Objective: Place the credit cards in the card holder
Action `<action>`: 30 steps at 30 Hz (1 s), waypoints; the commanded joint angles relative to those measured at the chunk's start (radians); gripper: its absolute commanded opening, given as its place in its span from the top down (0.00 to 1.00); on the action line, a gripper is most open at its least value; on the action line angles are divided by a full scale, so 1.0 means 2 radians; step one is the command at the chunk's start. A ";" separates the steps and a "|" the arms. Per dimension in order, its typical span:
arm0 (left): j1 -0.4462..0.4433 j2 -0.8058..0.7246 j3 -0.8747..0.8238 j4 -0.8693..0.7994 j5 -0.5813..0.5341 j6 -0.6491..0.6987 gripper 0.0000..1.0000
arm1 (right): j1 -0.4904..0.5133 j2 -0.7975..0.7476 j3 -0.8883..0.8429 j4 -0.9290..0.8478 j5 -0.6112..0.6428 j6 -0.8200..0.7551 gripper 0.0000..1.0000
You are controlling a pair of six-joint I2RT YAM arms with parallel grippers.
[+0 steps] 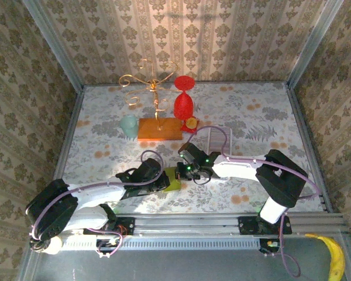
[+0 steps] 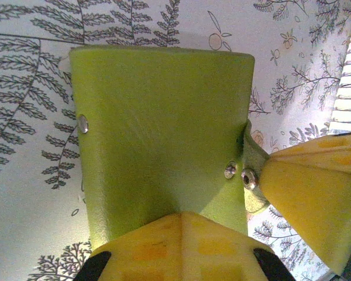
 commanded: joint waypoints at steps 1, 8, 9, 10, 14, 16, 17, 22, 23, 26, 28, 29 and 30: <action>-0.007 -0.005 -0.005 -0.039 0.000 0.008 1.00 | 0.006 0.012 0.011 -0.022 0.017 -0.014 1.00; -0.006 -0.004 -0.006 -0.036 0.000 0.008 1.00 | 0.011 0.021 0.024 -0.045 0.025 -0.023 1.00; -0.006 -0.004 -0.006 -0.036 0.000 0.008 1.00 | 0.010 0.024 0.024 -0.046 0.025 -0.023 1.00; -0.006 -0.004 -0.006 -0.036 0.000 0.008 1.00 | 0.010 0.026 0.027 -0.052 0.028 -0.024 1.00; -0.006 -0.004 -0.007 -0.035 0.000 0.007 1.00 | 0.011 0.029 0.032 -0.066 0.037 -0.029 1.00; -0.006 -0.004 -0.007 -0.035 0.000 0.007 1.00 | 0.012 0.031 0.035 -0.074 0.042 -0.030 1.00; -0.006 -0.004 -0.007 -0.034 0.000 0.007 1.00 | 0.012 0.032 0.037 -0.079 0.045 -0.032 1.00; -0.006 -0.003 -0.007 -0.033 0.000 0.006 1.00 | 0.013 0.025 0.033 -0.079 0.052 -0.030 1.00; -0.006 -0.003 -0.007 -0.034 0.000 0.006 1.00 | 0.013 0.022 0.031 -0.078 0.053 -0.030 1.00; -0.006 -0.003 -0.007 -0.033 0.000 0.006 1.00 | 0.013 0.020 0.031 -0.074 0.048 -0.034 1.00; -0.006 -0.003 -0.006 -0.034 0.001 0.006 1.00 | 0.013 0.017 0.030 -0.073 0.048 -0.037 1.00; -0.006 -0.003 -0.007 -0.034 0.001 0.006 1.00 | 0.013 0.016 0.028 -0.068 0.047 -0.036 1.00; -0.006 -0.003 -0.007 -0.033 0.001 0.005 1.00 | 0.013 0.016 0.027 -0.063 0.043 -0.035 1.00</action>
